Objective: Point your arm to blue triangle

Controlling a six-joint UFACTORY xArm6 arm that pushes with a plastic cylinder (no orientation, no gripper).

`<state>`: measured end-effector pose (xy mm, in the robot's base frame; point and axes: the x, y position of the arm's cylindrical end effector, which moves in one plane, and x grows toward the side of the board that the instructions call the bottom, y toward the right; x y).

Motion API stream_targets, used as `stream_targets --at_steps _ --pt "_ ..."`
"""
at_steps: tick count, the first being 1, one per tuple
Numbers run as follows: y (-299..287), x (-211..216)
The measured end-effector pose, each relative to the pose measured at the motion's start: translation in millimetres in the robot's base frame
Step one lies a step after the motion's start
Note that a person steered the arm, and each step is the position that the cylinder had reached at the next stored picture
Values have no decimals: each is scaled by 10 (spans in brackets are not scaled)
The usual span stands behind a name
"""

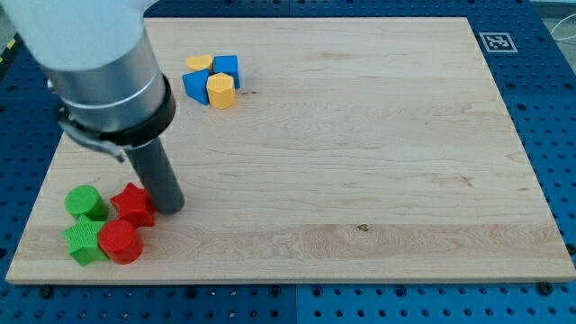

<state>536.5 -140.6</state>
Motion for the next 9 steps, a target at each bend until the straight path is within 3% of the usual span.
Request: stream_targets --at_steps 1,5,9 --pt "4 -192" --pt "4 -274" --pt "-1048 -1461"
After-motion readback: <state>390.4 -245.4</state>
